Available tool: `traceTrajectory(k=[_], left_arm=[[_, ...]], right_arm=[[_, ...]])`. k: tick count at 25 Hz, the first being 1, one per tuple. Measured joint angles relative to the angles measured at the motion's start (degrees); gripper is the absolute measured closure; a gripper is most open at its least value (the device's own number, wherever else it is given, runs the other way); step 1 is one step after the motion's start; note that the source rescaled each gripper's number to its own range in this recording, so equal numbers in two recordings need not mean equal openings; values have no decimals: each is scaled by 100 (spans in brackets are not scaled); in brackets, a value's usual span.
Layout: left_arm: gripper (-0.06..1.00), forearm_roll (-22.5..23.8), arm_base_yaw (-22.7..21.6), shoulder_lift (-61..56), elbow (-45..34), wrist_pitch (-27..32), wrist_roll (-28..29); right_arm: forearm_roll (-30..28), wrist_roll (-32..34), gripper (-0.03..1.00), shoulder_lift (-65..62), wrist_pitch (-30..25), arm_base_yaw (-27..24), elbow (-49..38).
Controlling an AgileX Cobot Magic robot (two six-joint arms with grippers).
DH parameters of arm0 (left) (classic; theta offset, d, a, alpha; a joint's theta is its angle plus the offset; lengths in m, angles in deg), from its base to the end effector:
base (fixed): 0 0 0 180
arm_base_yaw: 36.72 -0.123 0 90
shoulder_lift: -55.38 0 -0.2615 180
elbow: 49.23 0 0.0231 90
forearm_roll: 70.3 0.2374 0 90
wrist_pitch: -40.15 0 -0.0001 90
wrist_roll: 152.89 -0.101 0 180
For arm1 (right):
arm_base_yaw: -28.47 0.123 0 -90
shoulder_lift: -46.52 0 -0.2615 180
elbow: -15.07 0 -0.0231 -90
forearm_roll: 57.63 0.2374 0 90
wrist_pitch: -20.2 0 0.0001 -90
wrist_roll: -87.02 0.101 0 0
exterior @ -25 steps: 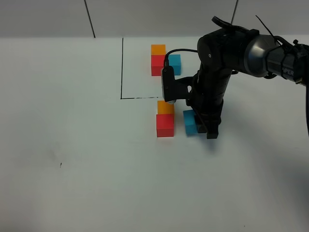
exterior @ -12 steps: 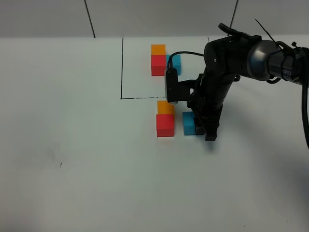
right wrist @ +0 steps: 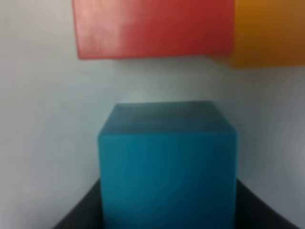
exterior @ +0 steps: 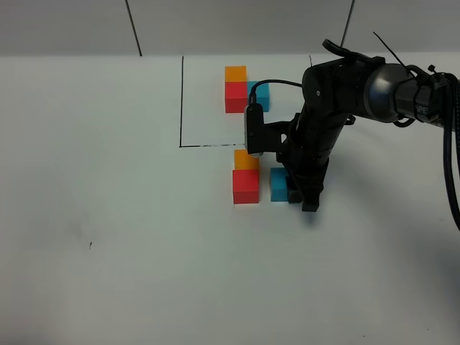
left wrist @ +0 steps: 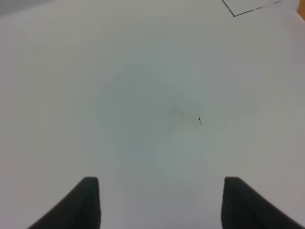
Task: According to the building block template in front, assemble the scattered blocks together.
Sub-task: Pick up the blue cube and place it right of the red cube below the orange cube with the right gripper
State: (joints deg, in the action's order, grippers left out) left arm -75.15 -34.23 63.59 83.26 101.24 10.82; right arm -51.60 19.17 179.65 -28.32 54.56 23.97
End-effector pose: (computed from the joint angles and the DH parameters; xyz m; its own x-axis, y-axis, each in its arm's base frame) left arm 0.0139 -0.0081 0.2678 -0.4097 0.2583 -0.8749 0.2144 0.9595 0.1829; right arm 0.3566 0.1835 0.0995 0.0092 -0.9919 -0.1269 -0.9967 0.0012 -0.0813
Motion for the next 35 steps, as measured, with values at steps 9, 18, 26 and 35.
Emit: traceTrajectory(k=[9, 18, 26, 35], left_arm=[[68, 0, 0, 0, 0, 0, 0], [68, 0, 0, 0, 0, 0, 0], [68, 0, 0, 0, 0, 0, 0], [68, 0, 0, 0, 0, 0, 0]], right_arm=[[-17, 20, 96, 0, 125, 150, 0], [-38, 112, 96, 0, 125, 150, 0], [-38, 117, 96, 0, 130, 150, 0], [-38, 123, 96, 0, 182, 150, 0]])
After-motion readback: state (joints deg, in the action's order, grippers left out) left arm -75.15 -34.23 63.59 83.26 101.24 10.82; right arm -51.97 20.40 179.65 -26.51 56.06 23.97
